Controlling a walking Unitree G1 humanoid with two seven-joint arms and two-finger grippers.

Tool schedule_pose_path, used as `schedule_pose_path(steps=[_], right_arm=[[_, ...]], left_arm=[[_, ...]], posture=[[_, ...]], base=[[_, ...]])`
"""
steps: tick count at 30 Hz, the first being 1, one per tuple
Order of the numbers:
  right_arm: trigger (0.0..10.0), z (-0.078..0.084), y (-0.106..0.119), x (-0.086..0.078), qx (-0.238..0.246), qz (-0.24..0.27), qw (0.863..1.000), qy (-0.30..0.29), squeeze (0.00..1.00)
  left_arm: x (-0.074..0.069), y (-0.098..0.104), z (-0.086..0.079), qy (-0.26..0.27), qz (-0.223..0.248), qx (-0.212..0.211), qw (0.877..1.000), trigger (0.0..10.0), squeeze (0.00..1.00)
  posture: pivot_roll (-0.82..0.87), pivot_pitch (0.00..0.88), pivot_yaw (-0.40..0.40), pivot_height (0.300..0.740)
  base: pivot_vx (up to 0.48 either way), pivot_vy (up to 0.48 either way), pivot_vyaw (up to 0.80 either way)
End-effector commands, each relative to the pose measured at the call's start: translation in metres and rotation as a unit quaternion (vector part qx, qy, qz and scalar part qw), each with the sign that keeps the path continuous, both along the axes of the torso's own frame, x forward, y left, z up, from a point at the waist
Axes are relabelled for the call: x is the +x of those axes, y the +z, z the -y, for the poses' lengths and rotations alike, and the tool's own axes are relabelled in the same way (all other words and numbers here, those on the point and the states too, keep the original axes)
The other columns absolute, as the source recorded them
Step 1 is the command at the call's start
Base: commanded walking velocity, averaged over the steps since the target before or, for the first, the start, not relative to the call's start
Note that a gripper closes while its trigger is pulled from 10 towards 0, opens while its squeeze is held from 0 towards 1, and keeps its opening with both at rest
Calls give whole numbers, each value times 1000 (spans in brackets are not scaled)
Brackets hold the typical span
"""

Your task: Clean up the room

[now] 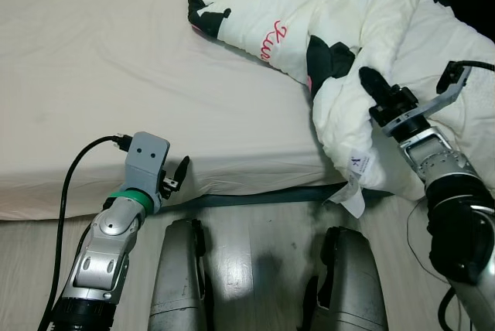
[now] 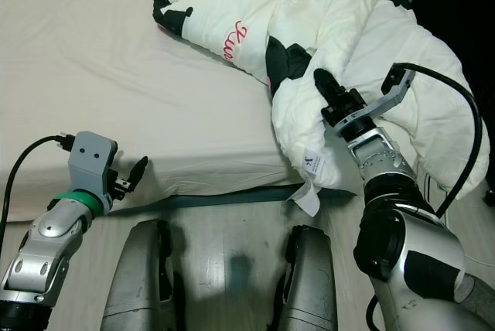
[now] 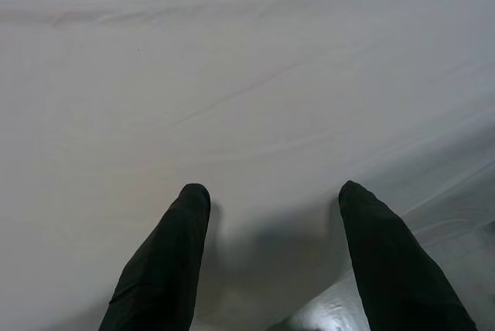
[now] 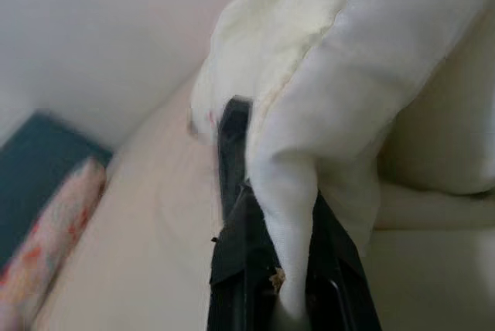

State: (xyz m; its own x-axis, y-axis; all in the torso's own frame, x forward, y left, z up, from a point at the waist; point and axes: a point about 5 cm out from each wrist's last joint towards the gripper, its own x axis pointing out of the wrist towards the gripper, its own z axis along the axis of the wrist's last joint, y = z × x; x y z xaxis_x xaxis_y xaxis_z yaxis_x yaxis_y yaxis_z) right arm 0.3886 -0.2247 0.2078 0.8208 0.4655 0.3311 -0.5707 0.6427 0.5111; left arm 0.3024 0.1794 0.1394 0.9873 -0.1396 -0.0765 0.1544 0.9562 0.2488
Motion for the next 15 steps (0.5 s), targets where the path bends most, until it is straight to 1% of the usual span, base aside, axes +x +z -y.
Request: schedule_pose_path(steps=[1,2,3,5,6,7,8,9,10,11,12,13,14,15], right_arm=[[0,-21,-8,-2,-58,9,996,71,0],[0,-41,-10,-4,-97,24,986,134,0],[0,-57,-13,-6,-121,35,975,181,0],[0,-85,-18,-12,-141,53,956,254,0],[0,-102,-21,-17,-145,62,944,290,0],[0,-114,-24,-20,-147,69,936,314,0],[0,-114,-24,-20,-147,69,936,314,0],[0,-129,-27,-26,-150,76,923,347,0],[0,-129,-27,-26,-150,76,923,347,0],[0,-152,-35,-38,-151,80,901,399,0],[0,-167,-39,-47,-151,84,884,435,0],[0,-167,-39,-47,-151,84,884,435,0],[0,-183,-47,-61,-152,83,861,479,0],[0,-197,-62,-81,-159,73,828,533,0]], left_arm=[[-3,-7,1,0,-15,1,1000,10000,0],[-2,-5,4,-3,-13,-2,1000,10000,0],[-1,-3,6,-5,-10,-5,1000,10000,0],[1,2,11,-11,-2,-13,1000,10000,0],[3,6,14,-13,4,-18,1000,10000,0],[4,8,15,-15,8,-22,1000,10000,0],[4,8,15,-15,8,-22,1000,10000,0],[5,12,17,-16,14,-26,999,10000,0],[5,12,17,-16,14,-26,999,10000,0],[7,18,19,-18,22,-33,999,10000,0],[8,21,21,-19,27,-38,999,10000,0],[8,21,21,-19,27,-38,999,10000,0],[9,25,22,-20,33,-42,998,10000,0],[10,30,24,-21,41,-47,998,10000,0]], posture=[[199,280,107,546],[199,280,107,546],[199,280,107,546],[186,281,104,546],[185,280,102,546],[185,280,102,546],[185,280,102,546],[183,279,101,546],[183,279,101,546],[179,276,98,546],[179,276,98,546],[179,276,98,546],[176,269,97,546],[175,266,92,546]], base=[[0,0,0],[0,0,0],[0,0,0],[0,0,0],[0,0,0],[0,0,0],[0,0,0],[0,0,0],[0,0,0],[0,0,0],[0,0,0],[0,0,0],[0,0,0],[0,0,0]])
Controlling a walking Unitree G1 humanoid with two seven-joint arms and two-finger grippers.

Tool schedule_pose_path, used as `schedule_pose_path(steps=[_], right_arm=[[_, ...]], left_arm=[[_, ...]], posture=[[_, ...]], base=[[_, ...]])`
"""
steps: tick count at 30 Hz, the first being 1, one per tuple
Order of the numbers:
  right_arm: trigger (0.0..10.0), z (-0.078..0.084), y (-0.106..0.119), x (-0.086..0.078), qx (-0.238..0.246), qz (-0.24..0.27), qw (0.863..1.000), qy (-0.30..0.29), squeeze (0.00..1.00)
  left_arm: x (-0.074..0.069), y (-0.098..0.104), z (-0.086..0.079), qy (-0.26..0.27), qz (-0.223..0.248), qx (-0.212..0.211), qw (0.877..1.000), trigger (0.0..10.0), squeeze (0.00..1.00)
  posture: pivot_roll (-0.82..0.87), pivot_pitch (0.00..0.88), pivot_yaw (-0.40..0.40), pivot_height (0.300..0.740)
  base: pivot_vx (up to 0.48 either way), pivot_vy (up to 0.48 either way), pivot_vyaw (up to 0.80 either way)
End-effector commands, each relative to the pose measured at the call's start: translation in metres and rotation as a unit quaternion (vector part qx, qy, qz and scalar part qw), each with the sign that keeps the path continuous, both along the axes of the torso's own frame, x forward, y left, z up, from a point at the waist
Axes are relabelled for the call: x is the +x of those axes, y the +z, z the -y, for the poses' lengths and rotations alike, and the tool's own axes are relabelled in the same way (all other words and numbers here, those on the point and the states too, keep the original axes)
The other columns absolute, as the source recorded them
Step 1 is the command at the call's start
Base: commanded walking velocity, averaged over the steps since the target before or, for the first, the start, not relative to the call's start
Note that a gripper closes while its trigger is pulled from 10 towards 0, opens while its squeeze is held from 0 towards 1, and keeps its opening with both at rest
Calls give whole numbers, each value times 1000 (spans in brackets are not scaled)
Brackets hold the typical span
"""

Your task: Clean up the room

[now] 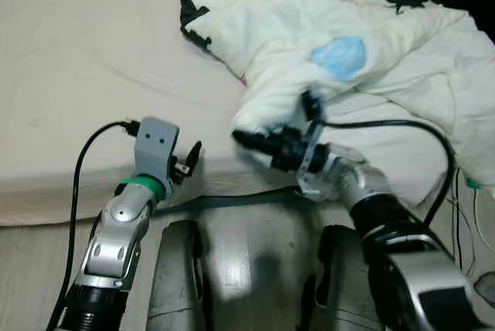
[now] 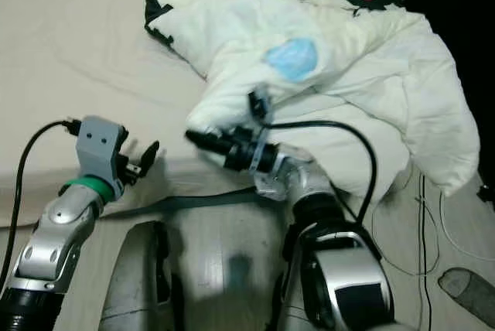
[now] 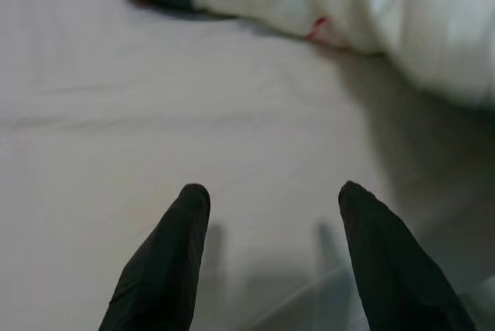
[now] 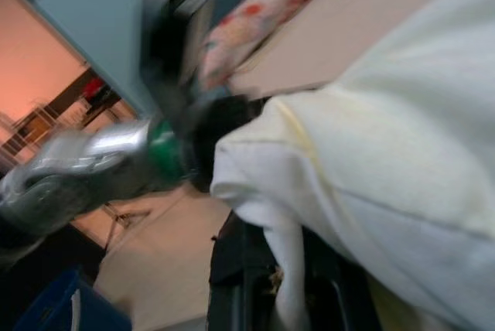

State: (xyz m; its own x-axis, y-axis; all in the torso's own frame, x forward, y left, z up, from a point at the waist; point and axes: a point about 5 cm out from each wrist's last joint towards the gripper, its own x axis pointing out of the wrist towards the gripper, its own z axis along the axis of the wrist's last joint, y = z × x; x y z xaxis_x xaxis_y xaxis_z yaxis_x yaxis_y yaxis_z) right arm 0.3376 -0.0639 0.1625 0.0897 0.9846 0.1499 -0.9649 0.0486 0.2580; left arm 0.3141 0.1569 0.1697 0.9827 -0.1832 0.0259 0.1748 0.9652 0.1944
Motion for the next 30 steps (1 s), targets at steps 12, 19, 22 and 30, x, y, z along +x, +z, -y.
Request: schedule_pose_path(steps=[12,19,22,30], right_arm=[[196,-33,-68,-99,-97,-84,966,225,0],[10000,0,-88,-67,-161,-49,986,-1,0],[10000,9,-74,-55,-114,-80,989,-60,1000],[10000,13,-21,-74,0,-86,995,48,0]], left_arm=[[1,14,9,-4,15,-29,999,10000,0],[2,14,15,-10,16,-39,999,10000,0],[2,13,18,-12,13,-42,999,10000,0],[2,11,16,-12,9,-40,999,10000,0]], posture=[[144,249,71,546],[125,247,67,546],[124,248,71,546],[122,254,68,546]], base=[[0,0,0],[0,0,0],[0,0,0],[0,0,0]])
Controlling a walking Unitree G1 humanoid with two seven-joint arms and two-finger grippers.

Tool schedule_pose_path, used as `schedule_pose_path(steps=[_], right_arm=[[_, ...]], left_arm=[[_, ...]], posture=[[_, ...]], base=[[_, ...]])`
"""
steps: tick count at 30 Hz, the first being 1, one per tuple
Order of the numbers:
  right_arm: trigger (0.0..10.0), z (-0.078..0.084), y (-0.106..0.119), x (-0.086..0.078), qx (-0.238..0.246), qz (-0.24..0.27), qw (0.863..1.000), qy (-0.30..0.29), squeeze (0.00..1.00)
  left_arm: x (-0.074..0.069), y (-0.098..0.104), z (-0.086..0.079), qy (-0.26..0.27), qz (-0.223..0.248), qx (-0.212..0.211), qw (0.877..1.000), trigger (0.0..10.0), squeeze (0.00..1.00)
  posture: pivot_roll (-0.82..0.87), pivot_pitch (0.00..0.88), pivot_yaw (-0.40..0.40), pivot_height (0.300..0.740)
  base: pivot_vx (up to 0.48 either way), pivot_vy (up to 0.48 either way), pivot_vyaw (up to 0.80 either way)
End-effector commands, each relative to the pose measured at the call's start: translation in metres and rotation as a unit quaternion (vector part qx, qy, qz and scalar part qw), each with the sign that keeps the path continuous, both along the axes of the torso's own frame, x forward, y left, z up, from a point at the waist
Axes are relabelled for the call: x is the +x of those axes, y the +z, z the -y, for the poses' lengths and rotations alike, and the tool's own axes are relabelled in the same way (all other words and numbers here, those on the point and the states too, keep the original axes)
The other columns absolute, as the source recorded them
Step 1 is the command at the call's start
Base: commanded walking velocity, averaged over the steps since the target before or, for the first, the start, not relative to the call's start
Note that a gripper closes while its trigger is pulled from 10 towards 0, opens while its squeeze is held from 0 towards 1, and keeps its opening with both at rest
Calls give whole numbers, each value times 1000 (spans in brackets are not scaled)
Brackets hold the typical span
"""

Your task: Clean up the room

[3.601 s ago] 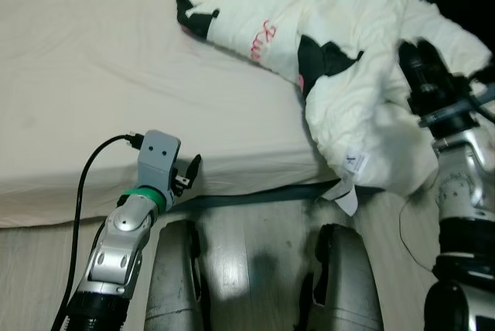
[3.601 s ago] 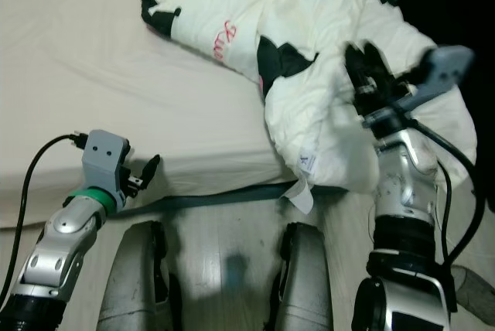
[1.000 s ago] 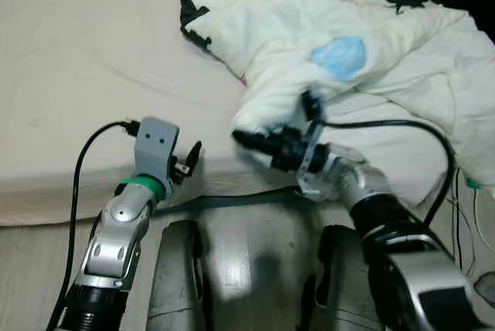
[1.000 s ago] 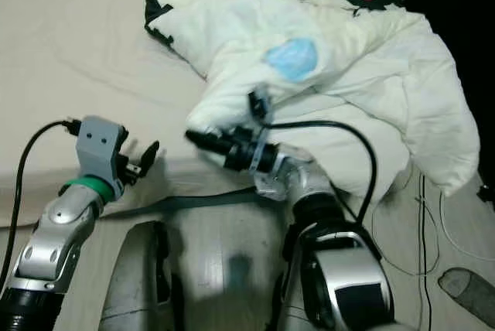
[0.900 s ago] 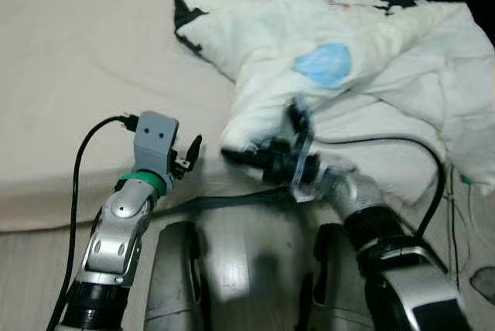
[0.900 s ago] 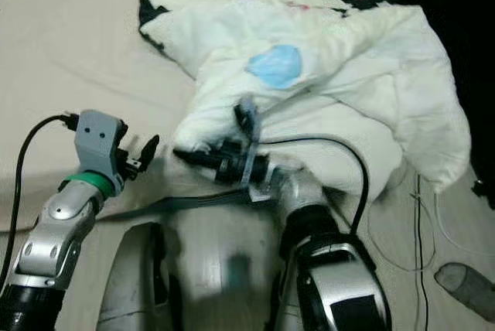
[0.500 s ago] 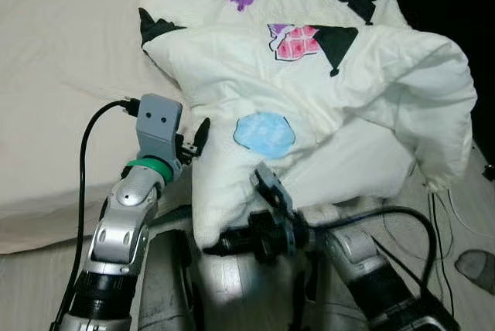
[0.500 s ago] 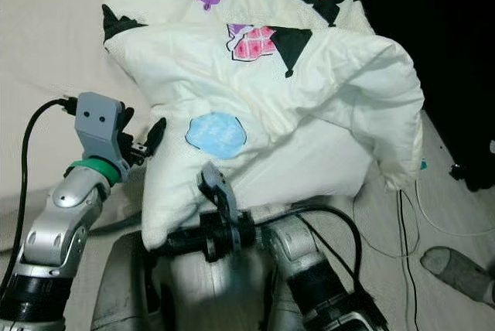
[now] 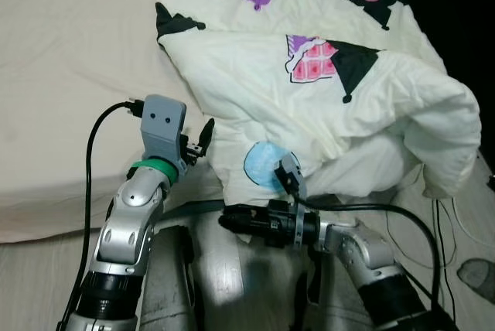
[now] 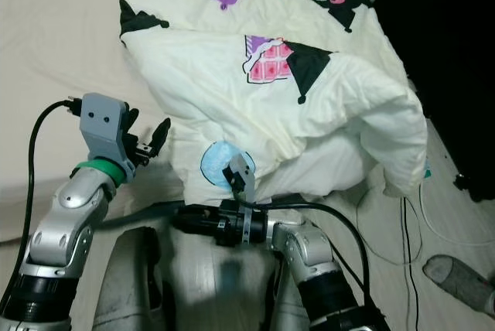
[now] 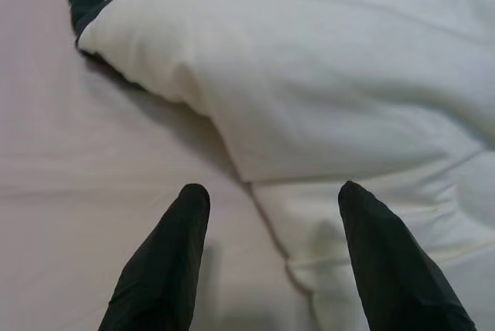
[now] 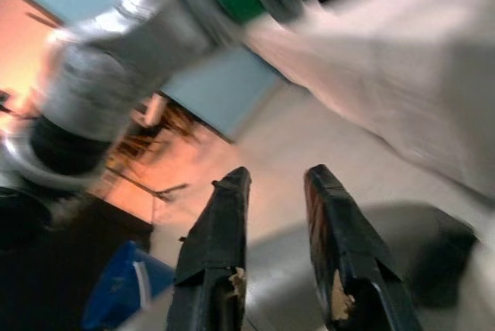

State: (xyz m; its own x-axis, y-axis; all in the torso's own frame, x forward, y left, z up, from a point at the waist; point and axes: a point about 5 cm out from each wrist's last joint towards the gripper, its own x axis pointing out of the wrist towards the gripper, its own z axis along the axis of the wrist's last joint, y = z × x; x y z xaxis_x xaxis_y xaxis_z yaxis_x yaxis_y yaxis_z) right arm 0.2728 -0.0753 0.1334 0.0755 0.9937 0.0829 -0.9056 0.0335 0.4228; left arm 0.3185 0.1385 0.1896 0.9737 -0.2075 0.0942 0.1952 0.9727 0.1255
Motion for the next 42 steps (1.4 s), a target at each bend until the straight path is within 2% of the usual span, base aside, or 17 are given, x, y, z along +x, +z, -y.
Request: schedule_pose_path(steps=[1,5,8,11,13,14,16,17,18,19,21,23,25,30,35,37,42], right_arm=[[10000,2,16,-15,38,13,998,44,0],[10000,-2,46,-36,73,63,992,78,0],[10000,1,57,-42,58,106,991,62,0],[10000,10,61,-40,33,141,989,13,0],[10000,24,67,-32,23,165,983,-78,0],[10000,24,67,-32,23,165,983,-78,0],[10000,45,74,-12,22,197,953,-230,0],[10000,45,74,-12,22,197,953,-230,0],[10000,69,82,1,17,235,892,-385,0],[10000,69,82,1,17,235,892,-385,0],[10000,83,87,4,27,240,853,-463,0],[10000,83,87,4,27,240,853,-463,0],[10000,93,90,4,29,241,816,-525,0],[10000,99,93,5,31,240,794,-558,0],[10000,95,79,17,-5,227,788,-572,0],[10000,93,70,24,-29,235,778,-582,0],[10000,95,70,29,-28,236,767,-596,0]], left_arm=[[-2,-9,-2,3,-18,1,1000,10000,0],[-3,-4,-1,4,-11,-1,1000,10000,0],[-6,8,1,-22,2,-13,1000,10000,0],[-11,22,3,-49,20,-13,999,10000,0],[-13,31,2,-54,34,-8,998,10000,0],[-13,31,2,-54,34,-8,998,10000,0],[-14,28,1,-51,45,30,997,10000,0],[-14,28,1,-51,45,30,997,10000,0],[-14,13,1,-52,38,71,995,10000,0],[-14,13,1,-52,38,71,995,10000,0],[-15,4,0,-53,34,85,994,10000,0],[-15,4,0,-53,34,85,994,10000,0],[-20,2,1,-72,39,108,991,10000,0],[-26,-5,2,-91,30,115,989,10000,0],[-16,-9,4,-39,17,51,998,10000,0],[-7,-4,9,-16,27,19,999,10000,0],[-3,-2,14,-16,27,-1,1000,10000,0]], posture=[[122,254,68,546],[117,258,67,546],[113,259,67,546],[118,260,61,546],[119,261,60,546],[119,261,60,546],[99,254,65,546],[99,254,65,546],[72,228,65,546],[72,228,65,546],[64,211,64,546],[64,211,64,546],[52,186,60,546],[25,151,47,546],[16,122,18,550],[17,111,6,560],[14,106,-1,575]], base=[[0,0,0],[0,0,0],[0,0,0],[0,0,0],[0,0,0],[0,0,0],[0,0,0],[0,0,0],[0,0,0],[0,0,0],[0,0,0],[0,0,0],[0,0,0],[0,0,0],[0,0,-168],[0,0,0],[0,0,0]])
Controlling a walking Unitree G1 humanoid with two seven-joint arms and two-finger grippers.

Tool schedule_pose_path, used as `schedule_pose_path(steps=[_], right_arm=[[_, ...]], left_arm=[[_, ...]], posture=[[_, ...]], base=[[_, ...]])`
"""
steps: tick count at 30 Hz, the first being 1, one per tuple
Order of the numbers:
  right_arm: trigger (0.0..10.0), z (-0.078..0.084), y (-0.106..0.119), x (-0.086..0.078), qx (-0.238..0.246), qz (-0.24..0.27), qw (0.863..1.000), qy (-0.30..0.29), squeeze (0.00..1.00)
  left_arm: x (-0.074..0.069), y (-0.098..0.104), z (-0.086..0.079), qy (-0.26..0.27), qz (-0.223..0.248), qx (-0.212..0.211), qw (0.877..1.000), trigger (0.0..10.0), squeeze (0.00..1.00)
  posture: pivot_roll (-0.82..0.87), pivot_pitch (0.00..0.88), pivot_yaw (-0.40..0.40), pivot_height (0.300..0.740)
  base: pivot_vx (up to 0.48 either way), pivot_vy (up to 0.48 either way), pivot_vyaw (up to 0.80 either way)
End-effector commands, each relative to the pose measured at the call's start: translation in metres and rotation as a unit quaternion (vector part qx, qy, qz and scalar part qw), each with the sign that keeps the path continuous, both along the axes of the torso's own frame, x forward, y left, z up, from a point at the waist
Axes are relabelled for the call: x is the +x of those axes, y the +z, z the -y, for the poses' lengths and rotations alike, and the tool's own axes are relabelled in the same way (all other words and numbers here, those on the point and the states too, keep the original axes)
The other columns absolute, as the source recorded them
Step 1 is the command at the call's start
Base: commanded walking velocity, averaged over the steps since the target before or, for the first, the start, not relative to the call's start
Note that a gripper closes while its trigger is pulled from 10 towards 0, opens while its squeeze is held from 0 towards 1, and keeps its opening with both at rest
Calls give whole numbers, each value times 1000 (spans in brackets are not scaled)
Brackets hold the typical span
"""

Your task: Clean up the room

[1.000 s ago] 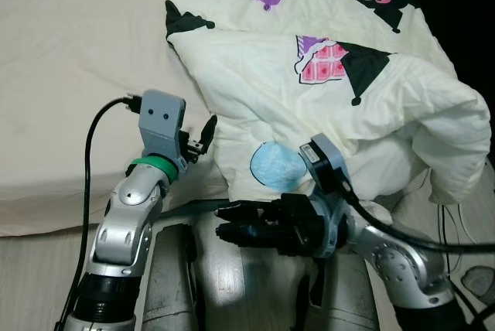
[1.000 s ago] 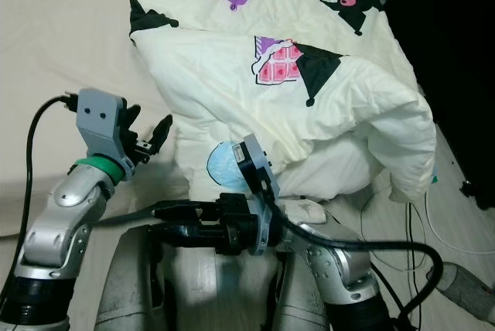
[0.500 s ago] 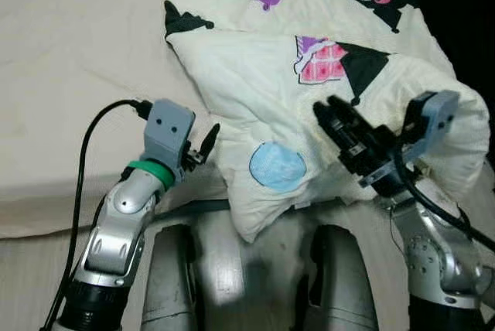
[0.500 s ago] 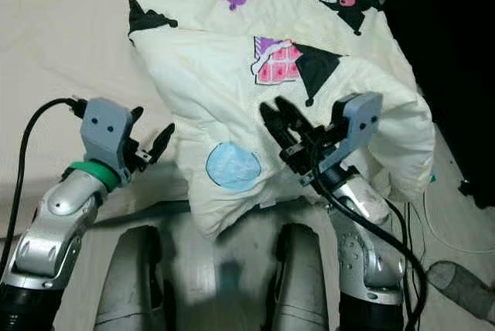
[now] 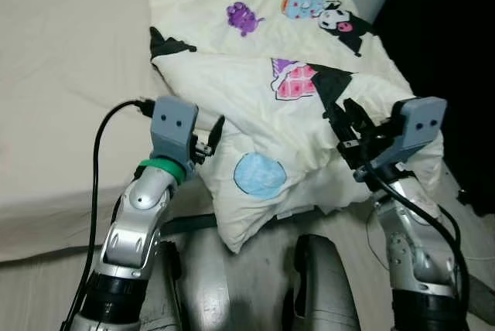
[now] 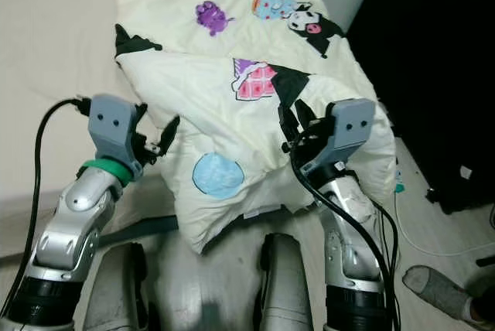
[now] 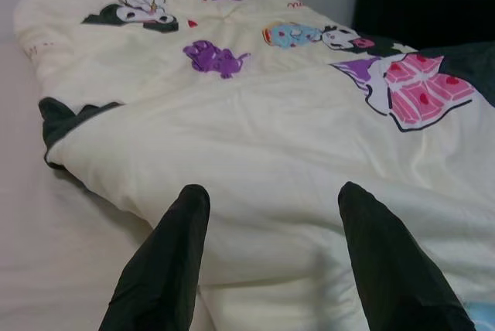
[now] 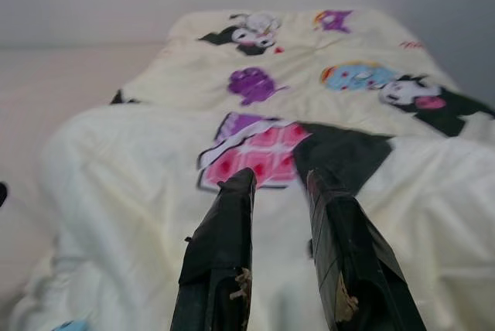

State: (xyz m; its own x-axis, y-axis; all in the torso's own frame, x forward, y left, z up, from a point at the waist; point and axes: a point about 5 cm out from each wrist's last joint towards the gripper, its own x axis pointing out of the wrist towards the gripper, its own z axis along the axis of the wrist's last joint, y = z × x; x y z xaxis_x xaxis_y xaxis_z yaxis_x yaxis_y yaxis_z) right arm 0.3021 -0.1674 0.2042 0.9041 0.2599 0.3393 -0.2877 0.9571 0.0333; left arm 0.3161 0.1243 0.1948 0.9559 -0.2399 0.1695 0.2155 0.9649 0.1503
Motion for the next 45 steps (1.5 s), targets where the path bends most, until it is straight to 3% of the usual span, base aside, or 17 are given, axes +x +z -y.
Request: schedule_pose_path(steps=[1,30,45], right_arm=[[10000,4,-1,1,0,2,1000,-13,0],[10000,11,-16,8,-13,-5,999,-29,0],[10000,1,-49,4,-13,-41,999,-30,0]], left_arm=[[-1,-8,2,-2,-15,-7,1000,10000,0],[3,-24,25,-15,-31,-17,999,10000,0],[-3,-59,28,-35,-72,14,997,10000,0]], posture=[[13,104,-2,580],[1,84,-12,665],[-13,67,24,710]], base=[[0,0,0],[0,0,0],[0,0,0]])
